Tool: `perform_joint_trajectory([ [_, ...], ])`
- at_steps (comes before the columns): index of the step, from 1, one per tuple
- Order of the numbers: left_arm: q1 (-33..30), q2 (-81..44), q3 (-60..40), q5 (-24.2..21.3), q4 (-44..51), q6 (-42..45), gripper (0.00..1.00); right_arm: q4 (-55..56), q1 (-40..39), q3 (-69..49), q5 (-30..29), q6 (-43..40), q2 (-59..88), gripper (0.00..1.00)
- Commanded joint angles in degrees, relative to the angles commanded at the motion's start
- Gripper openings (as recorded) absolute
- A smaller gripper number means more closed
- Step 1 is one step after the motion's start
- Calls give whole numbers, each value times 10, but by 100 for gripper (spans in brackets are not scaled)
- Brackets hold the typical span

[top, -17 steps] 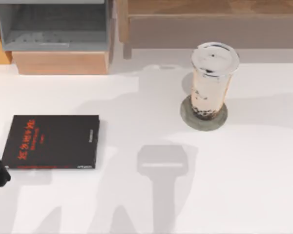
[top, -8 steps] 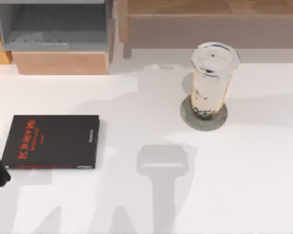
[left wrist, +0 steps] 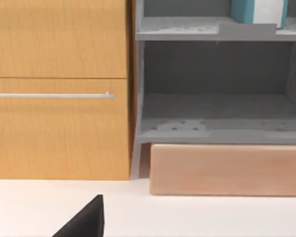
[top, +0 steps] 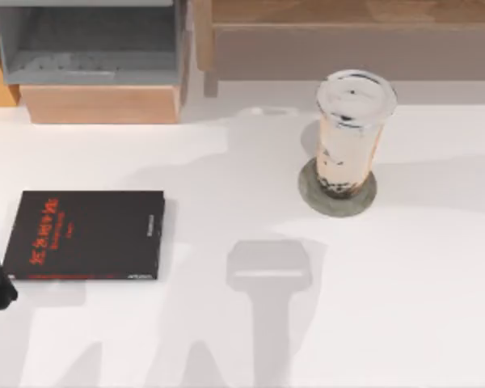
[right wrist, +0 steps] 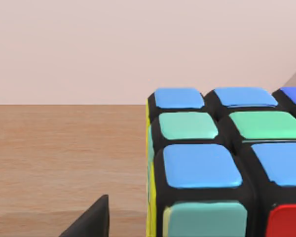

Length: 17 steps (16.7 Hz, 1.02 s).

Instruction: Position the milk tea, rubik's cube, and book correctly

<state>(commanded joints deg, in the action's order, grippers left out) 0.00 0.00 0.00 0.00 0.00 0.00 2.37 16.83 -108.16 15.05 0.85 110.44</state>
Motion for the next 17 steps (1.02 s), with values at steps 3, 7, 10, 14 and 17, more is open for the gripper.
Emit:
perform_joint_trajectory([
  [3,0,0,0,0,0,0,100,1,1,2,1,0,-2,100],
  [7,0,0,0,0,0,0,100,11,7,48,6,0,-37,100],
  [10,0,0,0,0,0,0,100,19,11,86,10,0,-65,100],
  [14,0,0,0,0,0,0,100,21,9,89,11,0,-67,100],
  [17,0,0,0,0,0,0,100,20,6,104,9,1,-81,100],
])
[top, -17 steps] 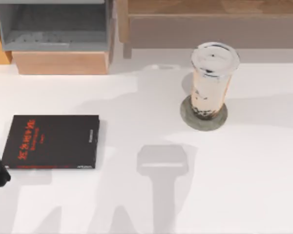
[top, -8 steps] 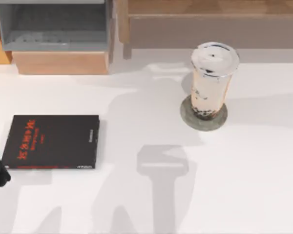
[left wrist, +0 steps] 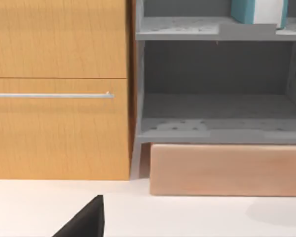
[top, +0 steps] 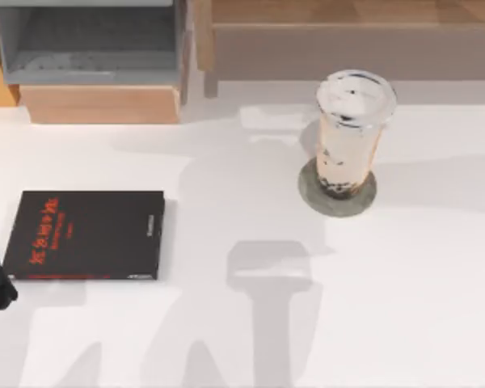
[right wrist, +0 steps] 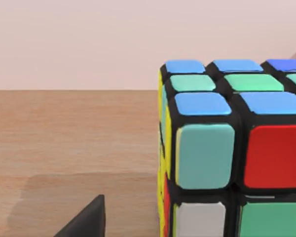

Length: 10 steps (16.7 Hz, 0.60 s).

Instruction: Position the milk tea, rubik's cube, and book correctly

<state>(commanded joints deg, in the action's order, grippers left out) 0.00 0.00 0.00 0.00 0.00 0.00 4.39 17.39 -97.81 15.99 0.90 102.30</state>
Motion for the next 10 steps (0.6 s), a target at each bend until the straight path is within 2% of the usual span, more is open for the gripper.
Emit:
perform_joint_trajectory([
  [5,0,0,0,0,0,0,100,-6,-22,123,-21,0,-127,100],
  [10,0,0,0,0,0,0,100,-18,-59,343,-56,-8,-359,100],
])
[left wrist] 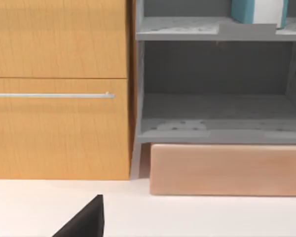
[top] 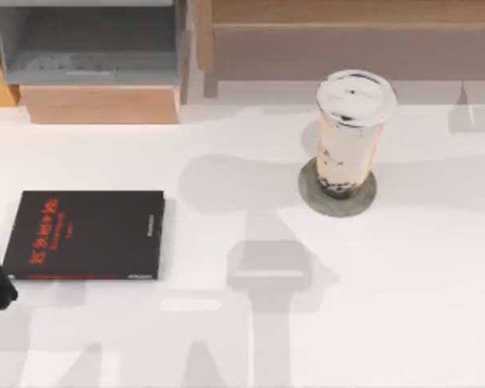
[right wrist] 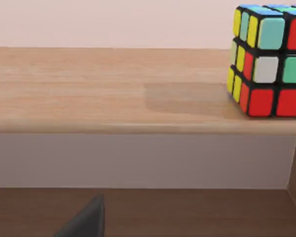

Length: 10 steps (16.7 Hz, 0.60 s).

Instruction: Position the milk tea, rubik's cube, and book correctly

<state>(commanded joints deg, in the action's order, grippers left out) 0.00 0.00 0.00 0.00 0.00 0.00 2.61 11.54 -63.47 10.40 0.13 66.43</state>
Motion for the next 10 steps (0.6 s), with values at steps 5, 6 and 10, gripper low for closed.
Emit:
perform_joint_trajectory([
  [5,0,0,0,0,0,0,100,-16,-44,264,-41,-13,-270,100],
  [6,0,0,0,0,0,0,100,-19,-54,315,-50,-14,-323,100],
  [10,0,0,0,0,0,0,100,-26,-86,493,-79,-14,-515,100],
])
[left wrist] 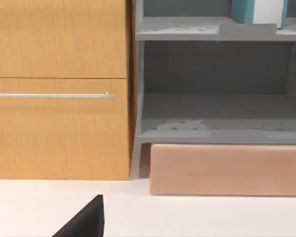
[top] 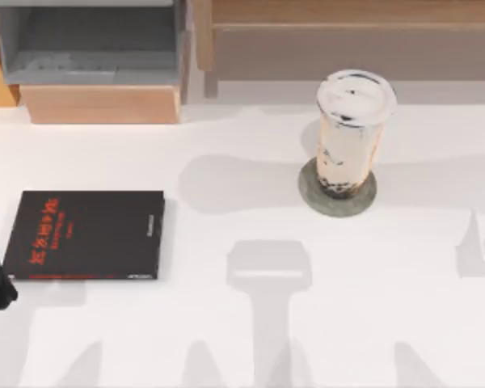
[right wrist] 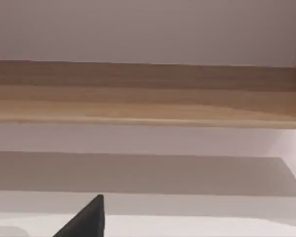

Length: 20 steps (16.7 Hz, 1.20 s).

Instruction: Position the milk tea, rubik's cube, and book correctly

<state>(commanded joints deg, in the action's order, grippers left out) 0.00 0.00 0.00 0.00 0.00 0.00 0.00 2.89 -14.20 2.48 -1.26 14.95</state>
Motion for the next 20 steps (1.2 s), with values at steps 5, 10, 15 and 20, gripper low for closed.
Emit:
perform_joint_trajectory([
  [5,0,0,0,0,0,0,100,0,-26,130,-22,11,-137,100],
  [10,0,0,0,0,0,0,100,0,-29,142,-25,13,-150,100],
  [15,-7,-36,-35,6,-19,0,100,0,-29,142,-25,13,-150,100],
  [20,-37,-218,-174,32,-97,-2,100,0,-29,142,-25,13,-150,100],
])
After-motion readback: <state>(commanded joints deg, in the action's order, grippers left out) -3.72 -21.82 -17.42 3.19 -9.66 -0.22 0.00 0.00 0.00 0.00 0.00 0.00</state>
